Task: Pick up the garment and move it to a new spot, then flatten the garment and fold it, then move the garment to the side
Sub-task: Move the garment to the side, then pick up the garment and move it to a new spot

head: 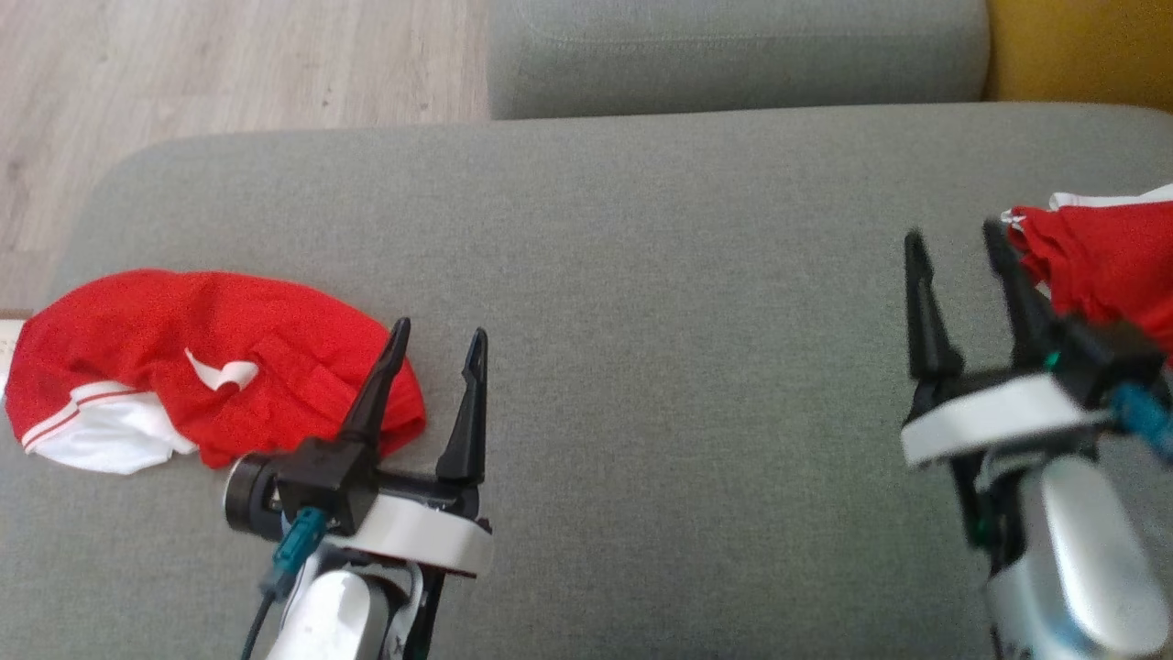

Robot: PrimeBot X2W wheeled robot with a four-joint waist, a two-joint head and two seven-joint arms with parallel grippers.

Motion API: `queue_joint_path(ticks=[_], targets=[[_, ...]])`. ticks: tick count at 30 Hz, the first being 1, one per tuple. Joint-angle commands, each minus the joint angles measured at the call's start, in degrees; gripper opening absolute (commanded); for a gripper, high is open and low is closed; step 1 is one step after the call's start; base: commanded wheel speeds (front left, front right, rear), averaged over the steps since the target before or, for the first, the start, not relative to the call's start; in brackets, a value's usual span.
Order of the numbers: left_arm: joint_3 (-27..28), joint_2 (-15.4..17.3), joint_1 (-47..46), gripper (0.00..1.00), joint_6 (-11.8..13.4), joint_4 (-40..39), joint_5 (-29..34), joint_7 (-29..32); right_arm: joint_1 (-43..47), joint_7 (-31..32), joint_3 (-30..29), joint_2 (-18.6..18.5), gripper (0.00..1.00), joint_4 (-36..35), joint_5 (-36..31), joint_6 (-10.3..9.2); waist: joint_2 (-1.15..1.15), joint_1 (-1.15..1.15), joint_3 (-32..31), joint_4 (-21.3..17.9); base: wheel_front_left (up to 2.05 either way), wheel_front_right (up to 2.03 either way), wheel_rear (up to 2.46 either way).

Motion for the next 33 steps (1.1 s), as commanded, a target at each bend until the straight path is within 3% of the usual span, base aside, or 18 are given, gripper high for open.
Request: queue_joint_path(ticks=[1, 11, 33], targets=[[2.18, 0.05, -1.02, 1.00, -0.27, -1.87, -0.50, -0.70, 0.87, -2.56, 0.96, 1.58, 1.00, -2.34, -0.04, -0.04, 0.00, 0.00, -1.07, 0.15, 0.00, 0.00, 0.00], [2.52, 0.05, 2.15, 1.00, -0.75, -1.41, -0.17, -0.70, 10.23, -8.38, 1.38, 3.53, 1.00, -1.01, 0.32, -0.04, 0.00, 0.00, -3.07, 0.28, 0.00, 0.00, 0.00], [5.04, 0.05, 4.19, 1.00, 0.19, -1.61, -0.42, -0.70, 16.18, -8.88, 0.03, 3.56, 1.00, -5.44, 1.91, -0.04, 0.00, 0.00, -4.16, 0.14, 0.00, 0.00, 0.00]])
